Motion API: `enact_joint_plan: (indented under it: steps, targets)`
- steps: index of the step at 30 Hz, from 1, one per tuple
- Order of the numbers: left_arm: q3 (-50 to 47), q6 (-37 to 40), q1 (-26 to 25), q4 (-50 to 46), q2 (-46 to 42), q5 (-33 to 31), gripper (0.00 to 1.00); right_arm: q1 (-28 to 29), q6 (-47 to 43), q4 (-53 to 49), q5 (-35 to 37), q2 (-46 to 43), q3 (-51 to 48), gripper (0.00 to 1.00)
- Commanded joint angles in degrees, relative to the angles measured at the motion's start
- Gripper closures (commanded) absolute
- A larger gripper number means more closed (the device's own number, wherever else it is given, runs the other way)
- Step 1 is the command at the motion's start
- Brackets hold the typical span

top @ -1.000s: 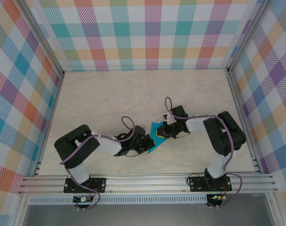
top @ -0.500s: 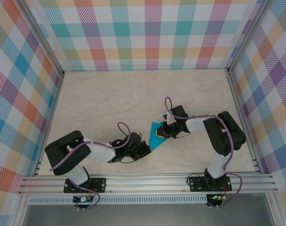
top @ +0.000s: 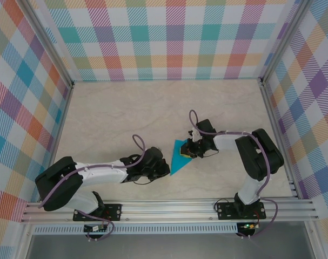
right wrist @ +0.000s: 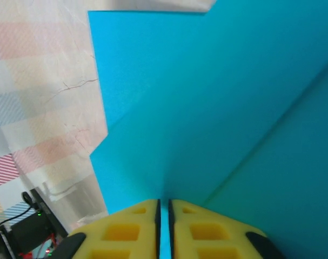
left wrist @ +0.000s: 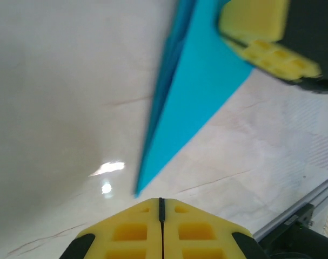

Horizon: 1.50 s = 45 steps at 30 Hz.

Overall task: Fold a paper plane with a square sheet of paper (pick it up from the middle)
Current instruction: Fourth fold the wing at the center of the table, then turn over the paper at the center of the table.

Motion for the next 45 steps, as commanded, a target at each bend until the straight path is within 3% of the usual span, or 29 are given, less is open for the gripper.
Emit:
enact_joint_plan:
  steps: [1, 7, 12, 23, 41, 45]
  targets:
    - [5.5, 6.5, 1.9, -7.8, 0.6, -3.9, 0.94, -0.5, -1.0, -7.6, 4.7, -6.4, 2.4, 0.78]
    - [14.2, 12.0, 3.3, -10.2, 10.4, -2.0, 0.98, -2.9, 0.8, -12.2, 7.5, -13.9, -0.6, 0.65]
    - [17.6, 13.3, 3.6, -13.2, 15.0, -3.8, 1.00, -3.1, 2.9, -11.9, 5.5, -16.0, -5.1, 0.58]
    - [18.0, 15.9, 4.1, -13.5, 16.6, -4.8, 1.00, -3.1, 6.1, -4.2, 1.8, -12.2, -9.0, 0.57]
    - [19.5, 16.9, 4.1, -14.4, 21.6, -2.7, 1.00, -3.1, 7.5, -0.5, 1.3, -7.8, -8.8, 0.59]
    - [19.6, 16.8, 4.1, -14.9, 21.8, -2.7, 1.00, -3.1, 9.0, 3.2, -1.9, -6.9, -9.3, 0.59]
